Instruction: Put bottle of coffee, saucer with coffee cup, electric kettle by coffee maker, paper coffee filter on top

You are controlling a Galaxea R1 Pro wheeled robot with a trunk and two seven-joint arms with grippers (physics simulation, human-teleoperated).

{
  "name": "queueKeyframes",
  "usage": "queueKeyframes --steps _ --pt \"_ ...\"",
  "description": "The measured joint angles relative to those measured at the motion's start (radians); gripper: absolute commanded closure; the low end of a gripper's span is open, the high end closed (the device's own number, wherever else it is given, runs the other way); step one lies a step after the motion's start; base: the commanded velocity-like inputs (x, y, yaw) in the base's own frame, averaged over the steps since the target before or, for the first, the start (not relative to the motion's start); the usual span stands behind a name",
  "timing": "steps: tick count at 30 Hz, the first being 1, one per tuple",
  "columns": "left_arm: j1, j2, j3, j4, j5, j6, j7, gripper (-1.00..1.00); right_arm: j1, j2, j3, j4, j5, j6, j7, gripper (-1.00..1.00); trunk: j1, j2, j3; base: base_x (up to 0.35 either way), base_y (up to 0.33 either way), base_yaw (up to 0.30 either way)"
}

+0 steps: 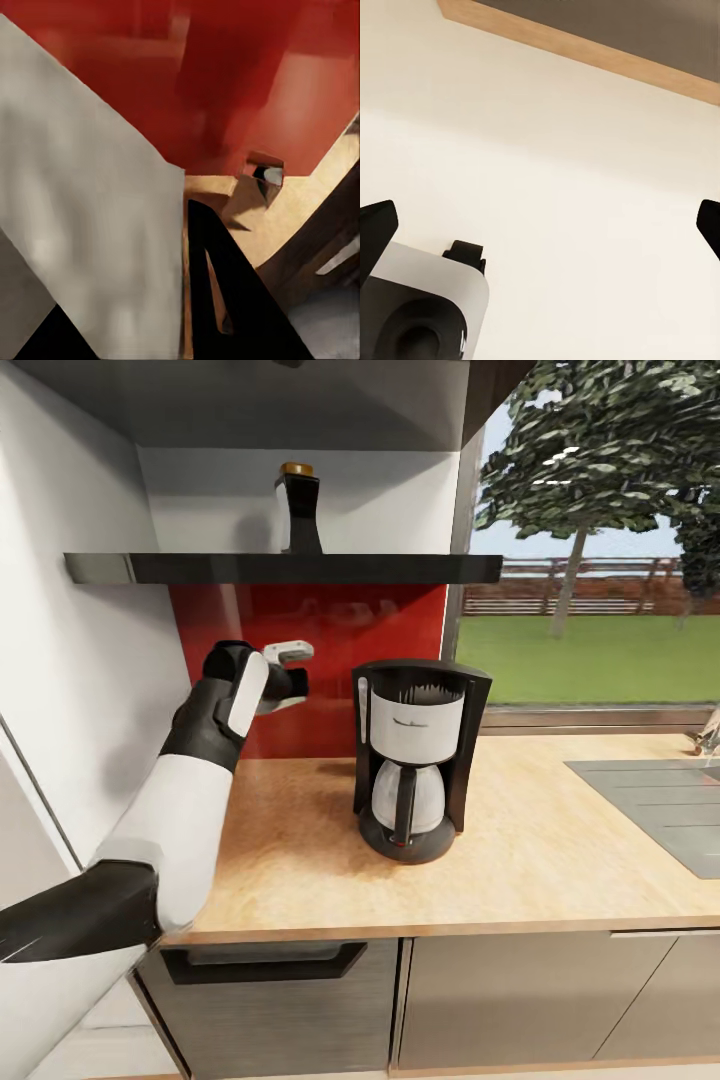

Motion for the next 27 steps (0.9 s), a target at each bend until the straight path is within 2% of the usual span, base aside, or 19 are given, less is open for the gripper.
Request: queueKeyframes --steps 3,5,6,8,14,23,27 --pt "-0.056 0.0 0.006 0.103 0.171 -0.001 0.0 1.0 0.0 0.0 0.0 0.0 0.0 0.0 0.0 -1.0 0.0 0.0 0.0 0.0 0.0 0.0" --pt "-0.063 0.0 0.006 0.12 0.22 -0.001 0.0 1.0 0.0 0.0 0.0 0.0 0.0 0.0 0.0 -1.0 0.0 0.0 0.0 0.0 0.0 0.0" --pt "-0.068 0.0 0.007 0.131 0.259 -0.001 0.0 1.0 0.0 0.0 0.0 0.0 0.0 0.0 0.0 -1.0 0.0 0.0 0.0 0.0 0.0 0.0" --pt "-0.072 0.015 0.007 0.14 0.294 -0.001 0.0 1.0 0.0 0.0 0.0 0.0 0.0 0.0 0.0 -1.0 0.0 0.0 0.0 0.0 0.0 0.0" --pt "-0.076 0.034 0.007 0.172 0.328 0.0 0.0 1.0 0.0 0.0 0.0 0.0 0.0 0.0 0.0 -1.0 0.0 0.0 0.0 0.0 0.0 0.0" --pt "-0.077 0.041 0.006 0.185 0.335 -0.001 0.0 1.0 -0.001 -0.001 0.0 0.0 0.0 0.0 -0.001 -1.0 0.0 0.0 0.0 -0.005 0.0 0.0" --pt "-0.077 0.041 0.005 0.185 0.335 -0.001 0.0 1.0 -0.001 -0.001 0.0 0.0 0.0 0.0 -0.001 -1.0 0.0 0.0 0.0 -0.223 0.0 0.0"
